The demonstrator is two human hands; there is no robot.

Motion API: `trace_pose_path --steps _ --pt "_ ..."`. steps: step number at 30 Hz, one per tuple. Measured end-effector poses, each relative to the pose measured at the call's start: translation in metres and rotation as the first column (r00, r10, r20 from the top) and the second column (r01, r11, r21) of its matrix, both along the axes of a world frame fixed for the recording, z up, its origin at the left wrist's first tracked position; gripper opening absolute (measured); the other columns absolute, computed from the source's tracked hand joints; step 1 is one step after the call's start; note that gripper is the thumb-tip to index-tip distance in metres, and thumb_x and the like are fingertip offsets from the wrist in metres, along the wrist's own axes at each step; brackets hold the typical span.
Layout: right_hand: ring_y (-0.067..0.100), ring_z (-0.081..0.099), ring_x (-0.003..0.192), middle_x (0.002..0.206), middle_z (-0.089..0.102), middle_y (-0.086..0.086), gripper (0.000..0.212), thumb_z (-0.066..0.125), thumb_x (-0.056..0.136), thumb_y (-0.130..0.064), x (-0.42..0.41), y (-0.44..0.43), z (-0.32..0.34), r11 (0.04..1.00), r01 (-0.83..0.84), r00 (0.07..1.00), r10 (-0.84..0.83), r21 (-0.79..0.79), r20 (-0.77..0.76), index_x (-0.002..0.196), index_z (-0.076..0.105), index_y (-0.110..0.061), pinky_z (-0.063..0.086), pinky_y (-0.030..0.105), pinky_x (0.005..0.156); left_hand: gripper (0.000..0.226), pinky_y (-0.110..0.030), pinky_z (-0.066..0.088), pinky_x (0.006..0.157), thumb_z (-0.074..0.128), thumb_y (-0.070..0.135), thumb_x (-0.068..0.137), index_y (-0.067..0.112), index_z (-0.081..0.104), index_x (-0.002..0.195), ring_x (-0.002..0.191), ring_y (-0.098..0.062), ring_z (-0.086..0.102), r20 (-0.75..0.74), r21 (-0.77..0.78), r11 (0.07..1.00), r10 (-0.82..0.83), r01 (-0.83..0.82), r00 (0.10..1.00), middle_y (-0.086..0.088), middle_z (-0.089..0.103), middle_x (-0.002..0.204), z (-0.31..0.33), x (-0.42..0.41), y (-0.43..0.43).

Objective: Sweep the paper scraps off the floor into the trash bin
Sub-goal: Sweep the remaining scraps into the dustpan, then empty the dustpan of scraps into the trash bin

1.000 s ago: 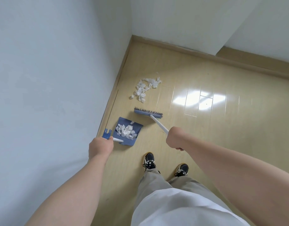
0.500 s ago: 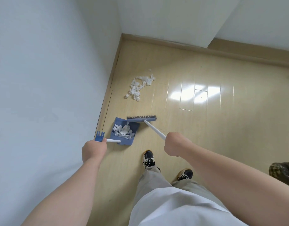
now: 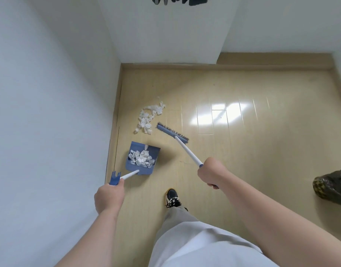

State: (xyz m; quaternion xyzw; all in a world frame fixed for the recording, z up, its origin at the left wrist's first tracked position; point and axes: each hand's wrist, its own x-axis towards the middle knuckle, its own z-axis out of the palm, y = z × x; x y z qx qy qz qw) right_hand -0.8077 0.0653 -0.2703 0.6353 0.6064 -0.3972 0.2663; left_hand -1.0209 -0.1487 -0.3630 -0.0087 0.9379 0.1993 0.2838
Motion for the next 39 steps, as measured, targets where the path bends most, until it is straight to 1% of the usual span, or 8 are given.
trace_pose_path --steps 8,15,19,22,27,31,35,39 --pt "0.02 0.038 0.049 0.065 0.046 0.007 0.016 0.045 0.089 -0.012 0.084 0.011 0.013 0.935 0.354 0.92 -0.353 -0.026 -0.17 0.1 0.053 -0.003 0.029 0.023 0.049 0.05 -0.036 0.052 0.063 0.064 0.05 0.088 0.004 0.064 0.067 0.071 -0.035 0.064 -0.088 0.059 0.995 -0.072 0.077 0.994 -0.011 0.066 0.069 0.03 0.043 0.037" --pt "0.018 0.037 0.046 0.074 0.046 0.007 0.008 0.05 0.09 -0.012 0.164 0.005 0.03 0.8 0.59 0.723 -0.583 -0.108 -0.37 0.093 0.055 -0.007 0.027 0.018 0.041 0.047 -0.034 0.051 0.063 0.066 0.049 0.087 0.006 0.065 0.069 0.073 -0.035 0.063 -0.158 0.126 0.976 -0.156 0.176 0.975 -0.01 0.066 0.07 0.069 0.095 0.072" --pt "0.017 0.036 0.044 0.074 0.045 0.006 0.003 0.052 0.088 -0.011 0.217 -0.001 0.044 0.735 0.661 0.615 -0.645 -0.15 -0.454 0.087 0.053 -0.009 0.026 0.017 0.039 0.046 -0.032 0.047 0.06 0.067 0.048 0.088 0.007 0.063 0.067 0.074 -0.036 0.061 -0.212 0.16 0.951 -0.229 0.265 0.95 -0.01 0.064 0.07 0.101 0.136 0.095" --pt "0.017 0.034 0.041 0.072 0.043 0.006 0.002 0.053 0.087 -0.009 0.257 -0.006 0.053 0.704 0.69 0.558 -0.663 -0.165 -0.499 0.085 0.053 -0.009 0.025 0.017 0.038 0.043 -0.033 0.049 0.063 0.07 0.046 0.086 0.009 0.063 0.065 0.074 -0.036 0.062 -0.236 0.178 0.939 -0.25 0.295 0.939 -0.009 0.064 0.07 0.12 0.165 0.111" --pt "0.015 0.032 0.038 0.071 0.041 0.007 0.001 0.054 0.083 -0.007 0.333 -0.012 0.064 0.659 0.736 0.486 -0.674 -0.155 -0.556 0.083 0.054 -0.008 0.024 0.019 0.039 0.04 -0.032 0.048 0.061 0.069 0.046 0.086 0.012 0.066 0.064 0.068 -0.032 0.061 -0.255 0.212 0.895 -0.337 0.392 0.906 -0.008 0.065 0.068 0.149 0.226 0.14" --pt "0.015 0.031 0.037 0.071 0.04 0.009 0.006 0.054 0.082 -0.005 0.392 -0.02 0.075 0.613 0.776 0.432 -0.688 -0.149 -0.582 0.079 0.051 -0.009 0.022 0.02 0.04 0.04 -0.035 0.053 0.065 0.071 0.047 0.084 0.014 0.067 0.062 0.068 -0.032 0.065 -0.298 0.226 0.852 -0.401 0.473 0.866 -0.007 0.067 0.065 0.171 0.274 0.167" --pt "0.014 0.03 0.035 0.064 0.04 0.006 0.014 0.055 0.085 -0.005 0.448 -0.03 0.087 0.551 0.82 0.364 -0.712 -0.157 -0.6 0.075 0.048 -0.011 0.021 0.018 0.039 0.037 -0.03 0.045 0.06 0.071 0.046 0.084 0.013 0.068 0.068 0.07 -0.031 0.066 -0.303 0.248 0.797 -0.476 0.551 0.825 -0.008 0.069 0.068 0.188 0.322 0.192" --pt "0.015 0.028 0.037 0.065 0.039 0.009 0.013 0.054 0.085 -0.003 0.507 -0.038 0.097 0.488 0.863 0.308 -0.712 -0.13 -0.631 0.075 0.049 -0.009 0.02 0.019 0.04 0.04 -0.034 0.054 0.064 0.071 0.05 0.081 0.012 0.069 0.068 0.066 -0.032 0.068 -0.322 0.249 0.749 -0.534 0.614 0.781 -0.009 0.07 0.065 0.2 0.381 0.219"
